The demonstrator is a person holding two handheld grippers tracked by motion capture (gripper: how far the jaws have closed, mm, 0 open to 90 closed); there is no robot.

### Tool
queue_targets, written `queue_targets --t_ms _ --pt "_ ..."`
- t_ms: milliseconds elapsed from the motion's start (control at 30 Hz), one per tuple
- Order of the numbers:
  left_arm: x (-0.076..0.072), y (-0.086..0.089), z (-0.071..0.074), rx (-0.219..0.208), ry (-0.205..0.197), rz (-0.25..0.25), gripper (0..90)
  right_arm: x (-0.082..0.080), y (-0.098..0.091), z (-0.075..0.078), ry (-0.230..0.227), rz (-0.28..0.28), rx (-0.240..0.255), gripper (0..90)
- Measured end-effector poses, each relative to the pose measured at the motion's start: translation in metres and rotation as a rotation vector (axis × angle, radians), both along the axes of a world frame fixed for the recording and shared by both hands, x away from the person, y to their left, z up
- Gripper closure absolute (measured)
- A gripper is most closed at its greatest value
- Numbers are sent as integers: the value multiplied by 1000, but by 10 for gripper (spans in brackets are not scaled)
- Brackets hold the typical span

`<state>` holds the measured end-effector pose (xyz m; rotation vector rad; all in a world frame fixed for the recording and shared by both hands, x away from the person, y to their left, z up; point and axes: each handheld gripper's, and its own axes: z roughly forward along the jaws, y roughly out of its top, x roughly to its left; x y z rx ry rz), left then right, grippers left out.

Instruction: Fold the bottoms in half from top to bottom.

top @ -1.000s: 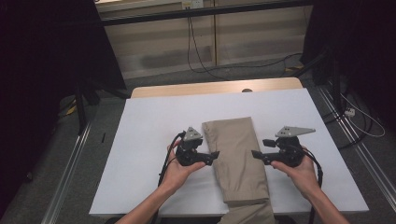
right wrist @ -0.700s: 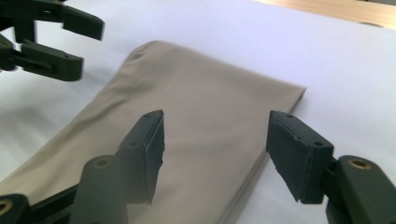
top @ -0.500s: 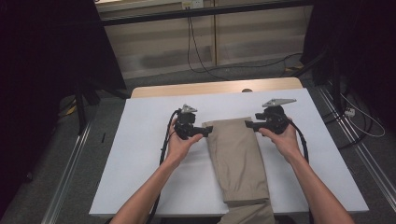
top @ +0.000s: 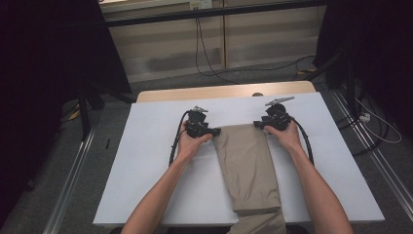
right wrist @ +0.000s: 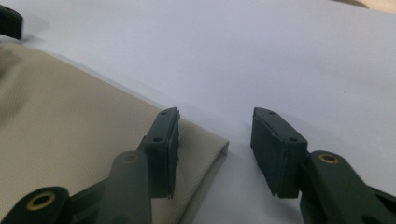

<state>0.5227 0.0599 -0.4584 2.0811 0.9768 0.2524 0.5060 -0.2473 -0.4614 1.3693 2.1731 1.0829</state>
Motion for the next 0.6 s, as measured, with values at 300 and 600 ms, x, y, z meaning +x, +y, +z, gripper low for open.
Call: queue_targets --t_ms 300,600 --pt "0 -1 -4 26 -40 -41 373 -2 3 1 10 39 -13 623" --pt "-7 -2 -4 -52 8 -82 830 -5 6 4 52 61 18 873"
